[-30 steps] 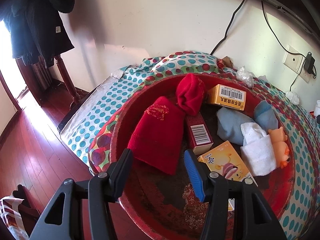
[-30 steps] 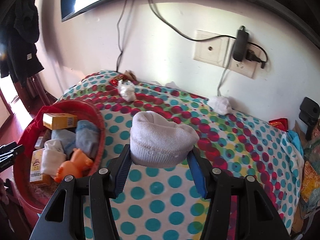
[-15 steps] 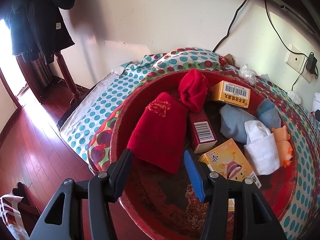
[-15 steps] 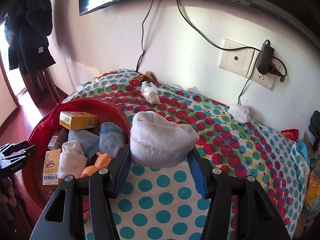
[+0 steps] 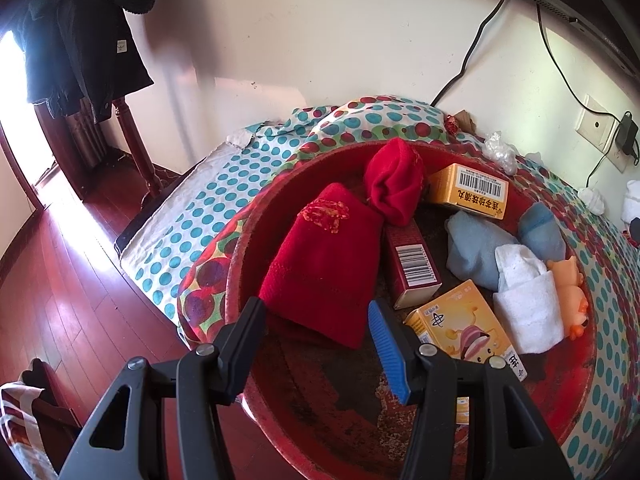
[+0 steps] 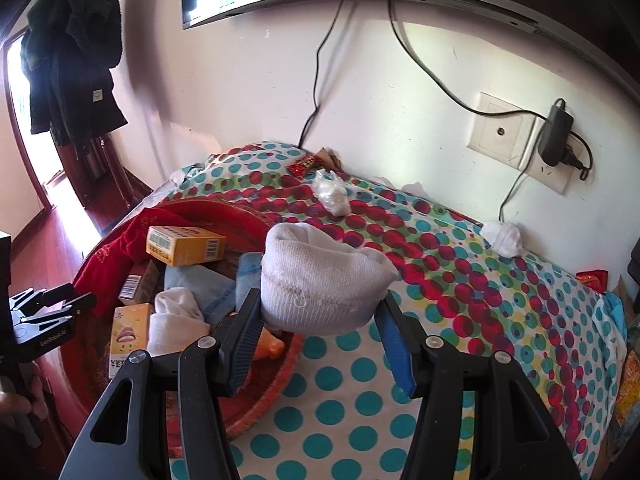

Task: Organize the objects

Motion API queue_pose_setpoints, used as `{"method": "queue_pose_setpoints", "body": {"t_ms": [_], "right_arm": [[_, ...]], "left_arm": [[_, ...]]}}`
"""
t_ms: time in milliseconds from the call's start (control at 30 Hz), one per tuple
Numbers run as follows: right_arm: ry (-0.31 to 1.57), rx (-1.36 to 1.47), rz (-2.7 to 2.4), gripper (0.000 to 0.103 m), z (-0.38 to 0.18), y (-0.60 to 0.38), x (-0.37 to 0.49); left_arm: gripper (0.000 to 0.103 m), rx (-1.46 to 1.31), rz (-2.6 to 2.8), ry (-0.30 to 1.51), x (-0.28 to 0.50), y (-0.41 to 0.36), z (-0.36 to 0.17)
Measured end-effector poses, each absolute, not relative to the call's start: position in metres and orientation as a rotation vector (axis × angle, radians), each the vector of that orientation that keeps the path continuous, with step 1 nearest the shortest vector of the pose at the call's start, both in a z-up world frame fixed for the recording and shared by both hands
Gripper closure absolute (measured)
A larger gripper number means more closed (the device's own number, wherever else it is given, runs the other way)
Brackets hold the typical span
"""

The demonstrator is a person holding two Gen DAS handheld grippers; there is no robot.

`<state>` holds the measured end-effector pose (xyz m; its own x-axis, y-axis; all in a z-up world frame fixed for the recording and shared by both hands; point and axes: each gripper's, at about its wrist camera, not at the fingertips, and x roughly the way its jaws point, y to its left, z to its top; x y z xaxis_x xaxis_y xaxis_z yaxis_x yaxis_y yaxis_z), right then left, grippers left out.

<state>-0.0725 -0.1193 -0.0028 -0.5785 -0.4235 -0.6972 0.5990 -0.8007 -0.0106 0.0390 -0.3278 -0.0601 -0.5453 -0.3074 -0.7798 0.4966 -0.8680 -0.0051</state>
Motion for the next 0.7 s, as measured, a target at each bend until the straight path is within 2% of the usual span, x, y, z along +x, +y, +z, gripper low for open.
{"method": "queue_pose_setpoints", "body": {"t_ms": [467,700], "right_arm": [[0.357,0.915,-2.283,0.049,0.002,-0.155,-0.055],[0.381,0.93,-2.244,0.053,-0.008,-0.171,-0.053]], "left_arm": [[0.048,1.136,-2.39,0.333,0.041,-0.33,-0.058],[0.048,1.128,-2.385,0.364,0.043,-0.334,-0.058]]}}
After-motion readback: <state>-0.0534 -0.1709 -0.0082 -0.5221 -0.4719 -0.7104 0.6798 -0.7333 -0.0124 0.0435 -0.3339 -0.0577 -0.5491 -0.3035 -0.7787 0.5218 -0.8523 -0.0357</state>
